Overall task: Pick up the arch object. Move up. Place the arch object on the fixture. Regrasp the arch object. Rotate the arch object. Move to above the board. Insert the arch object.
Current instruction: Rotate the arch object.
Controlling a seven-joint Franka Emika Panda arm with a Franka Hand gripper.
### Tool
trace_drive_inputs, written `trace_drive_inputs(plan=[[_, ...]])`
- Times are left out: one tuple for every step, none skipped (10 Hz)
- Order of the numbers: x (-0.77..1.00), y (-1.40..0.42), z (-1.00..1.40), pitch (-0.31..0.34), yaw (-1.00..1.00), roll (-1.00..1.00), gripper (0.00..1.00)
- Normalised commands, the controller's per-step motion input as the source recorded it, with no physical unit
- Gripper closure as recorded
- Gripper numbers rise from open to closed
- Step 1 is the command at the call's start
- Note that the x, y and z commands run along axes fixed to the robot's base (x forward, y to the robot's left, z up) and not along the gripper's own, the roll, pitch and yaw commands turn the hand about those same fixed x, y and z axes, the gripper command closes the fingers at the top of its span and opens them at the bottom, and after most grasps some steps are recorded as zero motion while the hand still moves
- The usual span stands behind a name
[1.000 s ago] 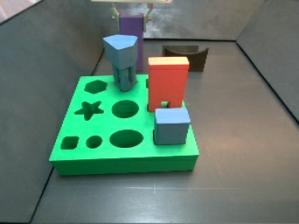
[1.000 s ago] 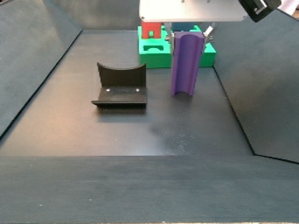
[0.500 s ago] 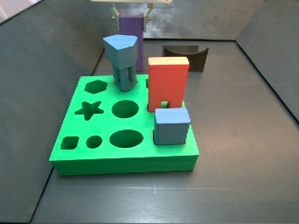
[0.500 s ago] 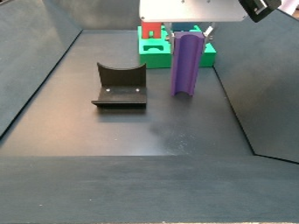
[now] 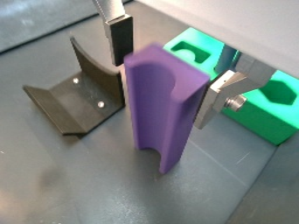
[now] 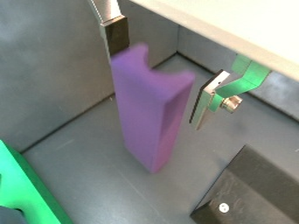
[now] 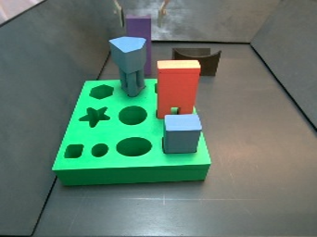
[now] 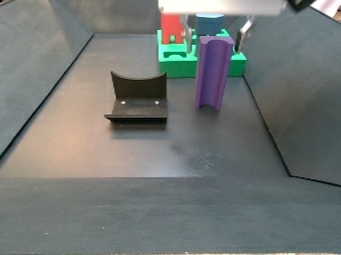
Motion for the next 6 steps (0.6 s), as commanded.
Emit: trace_drive_inputs(plan=[[-0.02, 0.0, 0.81, 0.039, -0.02, 0.02, 0.0], [-0.01, 0.0, 0.69, 0.048, -0.02, 0.01, 0.0], [0.0, 0.0, 0.38, 0.072, -0.01, 0.0, 0.0], [0.01, 0.0, 0.26, 0.082, -0.01, -0.01, 0.0], [0.0, 0.08, 0.0, 0.008, 1.0, 0.0, 0.0], [0.01, 0.08, -0.03, 0.007, 1.0, 0.0, 0.0]])
